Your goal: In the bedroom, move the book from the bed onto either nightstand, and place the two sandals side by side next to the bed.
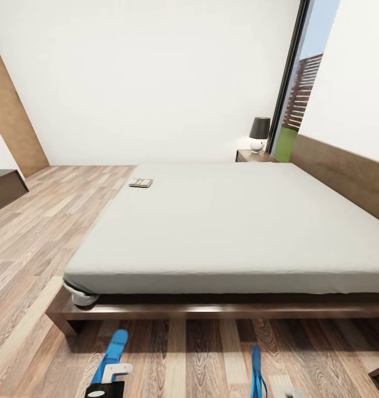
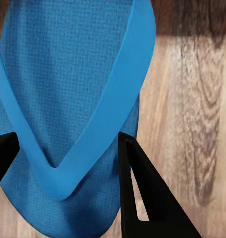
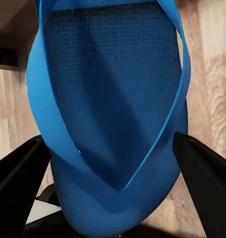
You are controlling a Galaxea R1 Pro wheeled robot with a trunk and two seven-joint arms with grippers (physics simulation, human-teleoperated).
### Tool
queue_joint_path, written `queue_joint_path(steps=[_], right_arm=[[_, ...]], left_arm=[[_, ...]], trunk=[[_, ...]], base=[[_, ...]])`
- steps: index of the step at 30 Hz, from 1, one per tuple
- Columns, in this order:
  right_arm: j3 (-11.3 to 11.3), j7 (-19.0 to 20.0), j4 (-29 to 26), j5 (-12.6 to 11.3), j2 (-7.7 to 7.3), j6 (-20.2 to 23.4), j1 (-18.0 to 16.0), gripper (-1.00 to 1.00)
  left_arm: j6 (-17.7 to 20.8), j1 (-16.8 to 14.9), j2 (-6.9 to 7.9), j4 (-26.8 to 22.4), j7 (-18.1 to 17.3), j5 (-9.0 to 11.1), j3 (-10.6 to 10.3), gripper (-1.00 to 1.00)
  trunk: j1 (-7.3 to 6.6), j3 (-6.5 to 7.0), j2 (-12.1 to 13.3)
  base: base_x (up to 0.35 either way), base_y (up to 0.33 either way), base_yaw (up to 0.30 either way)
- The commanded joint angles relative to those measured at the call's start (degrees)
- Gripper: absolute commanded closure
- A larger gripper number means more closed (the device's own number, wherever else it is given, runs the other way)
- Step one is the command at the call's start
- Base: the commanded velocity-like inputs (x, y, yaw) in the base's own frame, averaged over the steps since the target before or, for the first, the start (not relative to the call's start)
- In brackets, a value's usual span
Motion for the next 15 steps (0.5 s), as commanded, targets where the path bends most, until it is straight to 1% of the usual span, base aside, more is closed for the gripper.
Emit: queue_joint_path(steps=[1,3,4,5,7,9,11,12,13,15], right_arm=[[-0.4,0.2,0.0,0.1,-0.24,0.3,0.0,1.00],[-0.4,0.3,0.0,0.0,-0.57,0.4,0.0,1.00],[-0.4,0.3,0.0,0.0,-0.66,0.4,0.0,1.00],[-0.4,0.4,0.0,0.0,-0.82,0.4,0.0,1.00],[-0.4,0.4,0.0,0.0,-1.27,0.5,0.0,1.00],[-0.4,0.5,0.0,0.0,-1.58,0.5,0.0,1.00],[-0.4,0.6,0.0,0.0,-2.09,0.5,0.0,1.00],[-0.4,0.6,0.0,0.0,-2.63,0.5,0.0,1.00],[-0.4,0.6,0.0,-0.1,-4.06,0.5,0.0,1.00],[-0.7,0.8,-0.1,-0.1,-5.22,0.7,0.0,1.00]], left_arm=[[-0.1,0.0,0.00,0.0,0.1,0.4,-0.2,1.00],[0.1,0.0,0.00,0.0,-0.8,0.5,-0.1,1.00],[0.2,0.0,0.00,0.0,-1.7,0.6,-0.1,1.00],[0.2,0.0,0.00,0.0,-3.3,0.8,0.1,1.00],[0.7,0.0,0.05,-0.1,-5.0,1.4,0.3,1.00],[2.4,0.0,0.17,-0.3,-5.9,4.1,0.6,1.00],[4.1,-0.1,0.40,-0.7,-6.1,8.1,0.9,1.00],[5.0,-0.1,0.75,-1.1,-6.2,10.1,0.9,1.00],[6.5,-0.2,1.20,-2.3,-6.2,12.7,1.0,1.00],[7.5,-0.3,1.40,-3.5,-6.1,13.9,1.0,1.00]], trunk=[[-0.01,-0.05,0.0],[-0.01,-0.05,0.0],[-0.01,-0.05,0.0],[-0.01,-0.05,0.0],[-0.01,-0.05,0.0],[-0.01,-0.05,0.0],[-0.01,-0.05,0.0],[-0.01,-0.05,0.0],[-0.01,-0.05,0.0],[-0.01,-0.05,0.0]], base=[[0.000,0.000,0.000],[0.000,0.000,0.000],[0.000,0.000,0.000],[0.000,0.000,0.000],[0.000,0.000,0.000],[0.000,0.000,0.000],[0.000,0.000,0.000],[0.000,0.000,0.000],[0.000,0.000,0.000],[0.000,0.000,0.000]])
